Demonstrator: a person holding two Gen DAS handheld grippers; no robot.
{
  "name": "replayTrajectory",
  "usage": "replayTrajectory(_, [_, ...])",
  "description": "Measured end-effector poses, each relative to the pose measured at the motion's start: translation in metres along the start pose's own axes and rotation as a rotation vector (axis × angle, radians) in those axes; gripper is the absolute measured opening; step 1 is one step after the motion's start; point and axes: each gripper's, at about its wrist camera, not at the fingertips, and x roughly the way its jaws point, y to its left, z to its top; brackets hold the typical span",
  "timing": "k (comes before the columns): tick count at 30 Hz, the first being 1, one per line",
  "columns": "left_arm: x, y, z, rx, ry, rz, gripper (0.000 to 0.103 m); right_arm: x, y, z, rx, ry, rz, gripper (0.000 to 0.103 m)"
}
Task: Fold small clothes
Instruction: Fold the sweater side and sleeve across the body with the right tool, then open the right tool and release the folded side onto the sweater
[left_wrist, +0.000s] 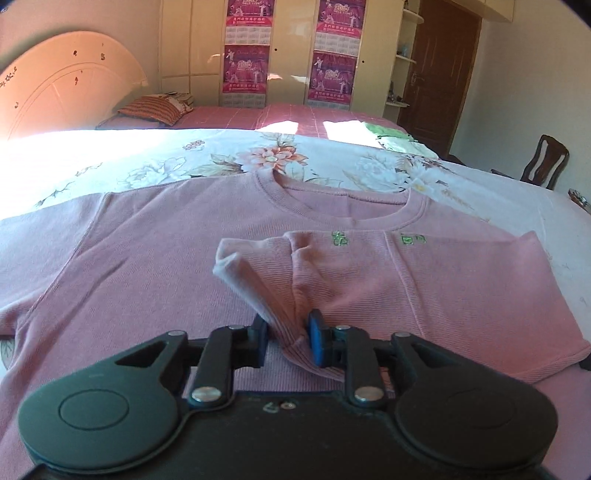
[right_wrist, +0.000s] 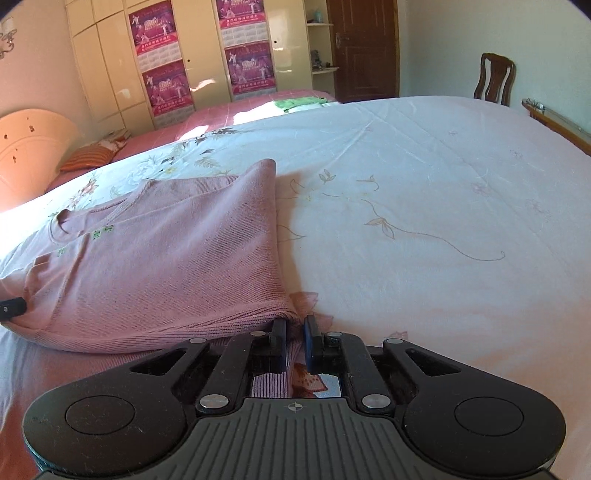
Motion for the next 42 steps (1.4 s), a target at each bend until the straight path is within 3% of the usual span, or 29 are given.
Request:
replayTrajectory(1, [-0.003,0.005,0.001,-0.025,0.009,0.004,0.04,-0.005,-0.002,0.0,0.008,0.002,0.015,0.009])
replayTrajectory(2, [-0.005,0.009,0.002,-0.048,0.013,0.001,0.06,-0.009,-0.003,-0.001,0.012,0.003,0.021,0.014])
replayTrajectory(3, [-0.004,0.013,0.002,-0.069,0.011,-0.003,0.075,-0.014,-0.004,-0.002,0.018,-0.001,0.026,0.03])
replayTrajectory(4, [-0.004,0.014,0.003,-0.077,0.011,-0.008,0.077,-0.02,-0.004,-0.003,0.029,-0.014,0.032,0.039])
replayTrajectory(5, [-0.002,0.016,0.001,-0.082,0.015,-0.017,0.075,-0.025,-0.004,-0.003,0.037,-0.025,0.038,0.051])
replayTrajectory(7, [0.008,0.018,0.001,-0.104,0.031,-0.028,0.063,-0.031,-0.002,-0.001,0.045,-0.047,0.046,0.051])
replayTrajectory(8, [0.011,0.02,0.0,-0.118,0.032,-0.032,0.04,-0.032,-0.001,0.002,0.045,-0.056,0.047,0.051])
replayTrajectory(9, [0.014,0.023,-0.001,-0.135,0.031,-0.028,0.031,-0.031,0.0,0.005,0.041,-0.06,0.05,0.051])
replayTrajectory(10, [0.015,0.025,-0.002,-0.155,0.023,-0.044,0.027,-0.028,0.001,0.011,0.036,-0.063,0.048,0.051])
replayTrajectory(12, [0.011,0.023,-0.001,-0.155,-0.005,-0.045,0.009,-0.02,0.001,0.021,0.039,-0.061,0.053,0.051])
replayTrajectory(13, [0.006,0.02,-0.002,-0.144,-0.034,-0.037,0.007,-0.014,0.001,0.027,0.038,-0.062,0.058,0.051])
replayTrajectory(17, [-0.018,0.014,-0.004,-0.106,-0.143,-0.033,0.007,0.012,0.007,0.047,0.015,-0.053,0.065,0.043])
replayTrajectory(19, [-0.014,0.017,-0.008,-0.084,-0.118,0.003,0.007,0.026,0.011,0.055,-0.004,-0.041,0.069,0.035])
replayTrajectory(20, [-0.009,0.019,-0.01,-0.085,-0.093,0.004,0.008,0.033,0.011,0.058,-0.004,-0.029,0.078,0.026])
replayTrajectory(22, [-0.005,0.022,-0.011,-0.079,-0.069,0.01,0.017,0.047,0.013,0.064,0.008,-0.011,0.094,0.02])
replayTrajectory(24, [-0.006,0.024,-0.008,-0.066,-0.062,0.045,0.039,0.062,0.013,0.072,0.016,0.011,0.104,0.02])
replayTrajectory(26, [-0.016,0.03,-0.006,-0.083,-0.099,0.081,0.048,0.071,0.01,0.08,0.052,0.006,0.107,0.02])
replayTrajectory(28, [-0.028,0.037,-0.002,-0.095,-0.149,0.109,0.046,0.078,0.01,0.089,0.045,-0.005,0.093,0.02])
replayTrajectory(31, [-0.031,0.032,0.008,-0.06,-0.161,0.075,0.046,0.087,0.016,0.101,0.001,-0.026,0.065,0.02])
replayTrajectory(34, [-0.015,0.012,0.016,0.005,-0.13,0.006,0.046,0.096,0.021,0.108,-0.026,-0.024,0.062,0.02])
replayTrajectory(36, [0.001,0.003,0.017,0.028,-0.098,-0.014,0.046,0.11,0.025,0.109,-0.074,0.004,0.015,0.02])
replayTrajectory(39, [0.028,0.0,0.013,0.036,-0.001,0.021,0.047,0.12,0.018,0.109,-0.053,0.016,0.019,0.02])
replayTrajectory(42, [0.024,0.003,0.008,0.042,-0.015,0.027,0.047,0.114,0.016,0.114,-0.04,0.0,0.014,0.02])
